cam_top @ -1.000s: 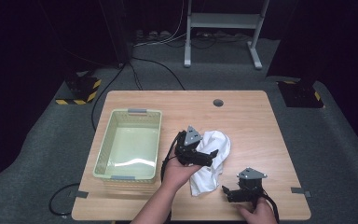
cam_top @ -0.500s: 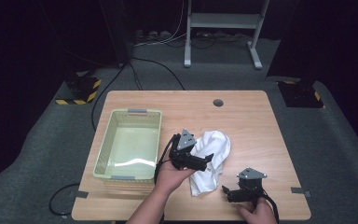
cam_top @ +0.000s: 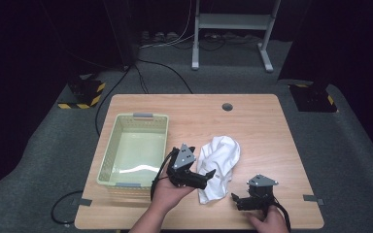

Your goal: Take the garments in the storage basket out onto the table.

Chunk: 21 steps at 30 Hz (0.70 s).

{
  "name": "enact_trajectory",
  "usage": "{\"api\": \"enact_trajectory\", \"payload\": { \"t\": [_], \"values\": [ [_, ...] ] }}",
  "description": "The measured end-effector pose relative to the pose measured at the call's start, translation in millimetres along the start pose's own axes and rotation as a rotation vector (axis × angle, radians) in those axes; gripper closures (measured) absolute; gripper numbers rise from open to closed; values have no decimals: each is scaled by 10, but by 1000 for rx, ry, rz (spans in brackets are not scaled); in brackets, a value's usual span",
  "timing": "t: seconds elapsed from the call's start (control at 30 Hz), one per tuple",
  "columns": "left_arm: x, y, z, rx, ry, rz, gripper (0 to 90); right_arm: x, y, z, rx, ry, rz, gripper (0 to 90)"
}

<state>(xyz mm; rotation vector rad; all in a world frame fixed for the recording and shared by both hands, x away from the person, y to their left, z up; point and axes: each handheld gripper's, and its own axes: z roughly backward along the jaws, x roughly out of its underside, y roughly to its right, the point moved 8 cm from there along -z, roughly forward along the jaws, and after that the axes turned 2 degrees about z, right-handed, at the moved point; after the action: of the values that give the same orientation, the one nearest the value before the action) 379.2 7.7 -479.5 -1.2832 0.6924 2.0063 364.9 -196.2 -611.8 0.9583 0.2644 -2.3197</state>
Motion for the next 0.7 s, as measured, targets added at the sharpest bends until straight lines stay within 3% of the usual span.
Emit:
{"api": "enact_trajectory", "payload": {
  "t": [0.23,0.47,0.7],
  "values": [
    [146,3,106,5,-17,-1,3,0,0,0,0,0,0,0],
    [301,-21,275,14,-4,18,4,0,0,0,0,0,0,0],
    [458,0,434,5,-3,3,4,0,0,0,0,0,0,0]
  ]
}}
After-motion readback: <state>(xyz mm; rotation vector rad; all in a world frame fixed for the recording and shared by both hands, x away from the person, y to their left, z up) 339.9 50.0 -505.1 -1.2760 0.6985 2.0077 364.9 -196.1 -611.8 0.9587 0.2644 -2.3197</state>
